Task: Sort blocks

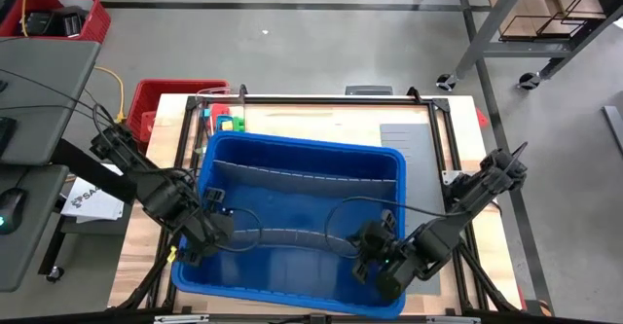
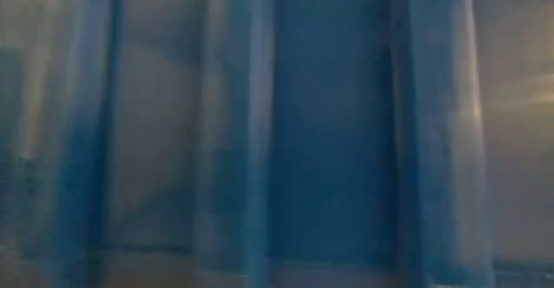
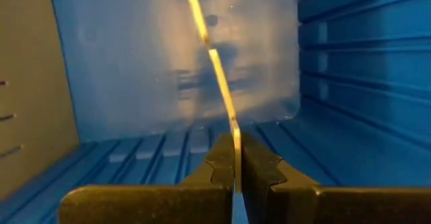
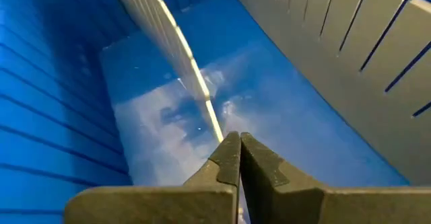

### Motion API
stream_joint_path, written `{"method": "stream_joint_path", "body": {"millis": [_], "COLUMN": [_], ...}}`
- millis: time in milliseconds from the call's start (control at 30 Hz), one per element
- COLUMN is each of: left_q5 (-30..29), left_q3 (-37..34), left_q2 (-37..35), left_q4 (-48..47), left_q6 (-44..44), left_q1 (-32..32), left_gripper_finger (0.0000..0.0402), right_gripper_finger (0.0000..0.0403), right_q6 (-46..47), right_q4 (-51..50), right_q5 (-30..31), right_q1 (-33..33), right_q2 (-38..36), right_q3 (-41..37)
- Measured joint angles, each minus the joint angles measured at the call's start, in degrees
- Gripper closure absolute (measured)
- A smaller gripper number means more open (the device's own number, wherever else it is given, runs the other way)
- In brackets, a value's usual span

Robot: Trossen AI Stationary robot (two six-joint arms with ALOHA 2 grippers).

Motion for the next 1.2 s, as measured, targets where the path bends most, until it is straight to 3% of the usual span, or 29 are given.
{"method": "stream_joint_path", "body": {"millis": [233, 467, 867, 1067, 1200], "left_q5": [7.04, 13.59, 10.98, 10.82, 10.81], "left_q3": [4.45, 0.31, -10.21, -9.26, -6.19], "left_q2": [-0.41, -1.03, -0.87, -0.81, -0.85], "left_q4": [-4.17, -4.53, 2.52, 1.35, 0.86], "left_q6": [1.48, 4.56, 3.3, 1.92, 2.19], "left_q1": [-0.34, -0.86, -0.87, -0.69, -0.51], "left_gripper_finger": [0.0401, 0.0401, 0.0397, 0.0395, 0.0371], "right_gripper_finger": [0.0403, 0.0403, 0.0403, 0.0402, 0.0385], "right_q6": [-2.87, -3.13, -4.74, -7.23, -9.24], "right_q4": [-0.02, -0.02, -0.52, 0.95, 0.94], "right_q5": [-1.29, -1.41, -1.17, -0.89, -2.14], "right_q1": [0.01, 0.01, 0.17, 0.17, -0.33], "right_q2": [-3.06, -3.53, -3.55, -3.64, -4.76], "right_q3": [0.11, 0.17, 0.17, 0.17, 0.17]}}
